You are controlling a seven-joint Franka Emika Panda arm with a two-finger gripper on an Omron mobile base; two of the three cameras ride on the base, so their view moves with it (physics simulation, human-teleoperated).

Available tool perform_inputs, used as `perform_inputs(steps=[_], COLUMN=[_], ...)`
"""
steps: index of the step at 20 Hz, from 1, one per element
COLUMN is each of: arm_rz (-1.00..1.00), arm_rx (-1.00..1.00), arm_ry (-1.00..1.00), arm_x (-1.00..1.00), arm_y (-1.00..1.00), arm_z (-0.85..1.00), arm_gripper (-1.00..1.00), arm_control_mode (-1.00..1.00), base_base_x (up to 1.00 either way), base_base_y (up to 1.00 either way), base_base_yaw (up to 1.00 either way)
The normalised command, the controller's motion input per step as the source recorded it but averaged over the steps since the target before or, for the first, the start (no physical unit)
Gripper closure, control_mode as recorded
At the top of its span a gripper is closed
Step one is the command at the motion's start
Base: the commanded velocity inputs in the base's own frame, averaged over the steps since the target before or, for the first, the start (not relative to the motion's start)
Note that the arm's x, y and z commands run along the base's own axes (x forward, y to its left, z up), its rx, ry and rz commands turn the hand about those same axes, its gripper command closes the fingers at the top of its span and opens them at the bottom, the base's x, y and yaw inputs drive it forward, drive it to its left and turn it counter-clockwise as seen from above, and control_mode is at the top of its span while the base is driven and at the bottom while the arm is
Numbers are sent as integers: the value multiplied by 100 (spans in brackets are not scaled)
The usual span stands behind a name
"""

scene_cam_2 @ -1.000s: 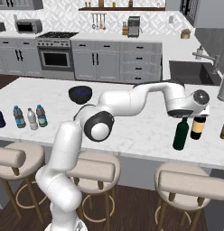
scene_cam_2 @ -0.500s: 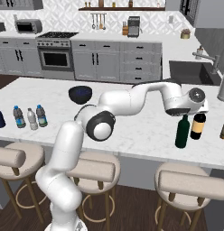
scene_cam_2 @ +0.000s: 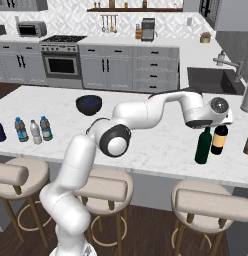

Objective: Move the plastic bottles in the middle to the plastics group, and the glass bottles in the middle to the glass group.

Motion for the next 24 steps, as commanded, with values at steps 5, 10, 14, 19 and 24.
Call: perform_inputs(steps=[5, 10, 14, 19, 24], arm_rz=[0, -2, -1, 0, 0], arm_rx=[0, 0, 0, 0, -1], arm_ry=[0, 0, 0, 0, -1], arm_x=[-12, -1, 10, -3, -6], arm_y=[1, 14, 1, 0, 1], arm_z=[-60, -34, 4, 32, 45], arm_gripper=[-100, -100, -100, -100, -100], arm_control_mode=[-100, -100, -100, -100, -100], base_base_x=[0, 0, 0, 0, 0], base_base_y=[0, 0, 0, 0, 0], base_base_yaw=[0, 0, 0, 0, 0])
